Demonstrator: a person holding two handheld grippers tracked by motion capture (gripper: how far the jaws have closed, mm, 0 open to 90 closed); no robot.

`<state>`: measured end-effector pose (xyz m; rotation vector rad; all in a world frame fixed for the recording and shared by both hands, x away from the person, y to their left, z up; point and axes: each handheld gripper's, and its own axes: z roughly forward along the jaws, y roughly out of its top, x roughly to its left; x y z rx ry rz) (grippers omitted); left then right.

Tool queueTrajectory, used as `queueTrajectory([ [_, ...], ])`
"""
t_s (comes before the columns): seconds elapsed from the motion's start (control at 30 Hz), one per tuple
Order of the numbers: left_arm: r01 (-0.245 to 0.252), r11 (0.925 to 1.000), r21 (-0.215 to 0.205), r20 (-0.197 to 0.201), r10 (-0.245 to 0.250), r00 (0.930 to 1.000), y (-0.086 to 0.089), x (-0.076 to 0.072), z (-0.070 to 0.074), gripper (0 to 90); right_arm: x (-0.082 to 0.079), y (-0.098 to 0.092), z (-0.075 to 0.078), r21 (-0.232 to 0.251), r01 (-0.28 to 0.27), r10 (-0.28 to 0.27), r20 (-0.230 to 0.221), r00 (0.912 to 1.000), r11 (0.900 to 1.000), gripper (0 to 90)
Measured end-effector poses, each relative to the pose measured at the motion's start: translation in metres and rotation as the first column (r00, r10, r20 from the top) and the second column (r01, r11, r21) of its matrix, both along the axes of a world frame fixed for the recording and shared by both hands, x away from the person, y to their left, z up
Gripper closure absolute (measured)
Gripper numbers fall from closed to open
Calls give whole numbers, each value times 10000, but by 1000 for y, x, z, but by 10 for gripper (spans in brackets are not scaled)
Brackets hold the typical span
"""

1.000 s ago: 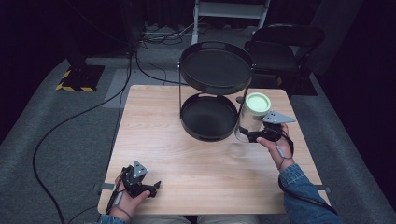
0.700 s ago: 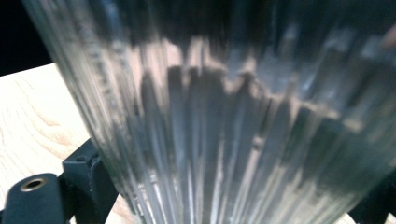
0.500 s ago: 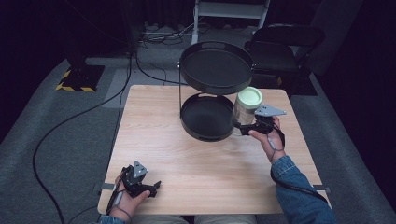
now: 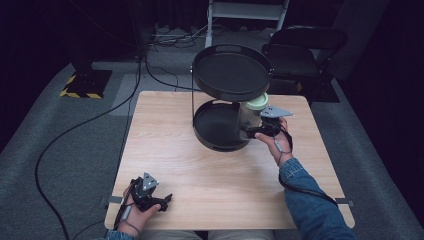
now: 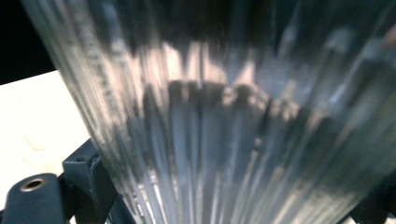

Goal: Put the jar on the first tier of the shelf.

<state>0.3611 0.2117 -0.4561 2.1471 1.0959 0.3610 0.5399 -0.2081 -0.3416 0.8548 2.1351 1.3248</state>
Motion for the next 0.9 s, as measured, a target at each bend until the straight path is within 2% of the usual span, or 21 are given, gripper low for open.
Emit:
queueTrajectory([
  [0.3, 24, 10000, 11, 3, -24, 10000, 0, 0, 0, 2, 15, 21, -8, -142, 19, -18, 19, 10000, 9999, 115],
  [0.9, 48, 10000, -7, 12, -48, 10000, 0, 1, 0, 2, 38, 50, -32, -44, 245, -246, -228, 9994, 9997, 115],
])
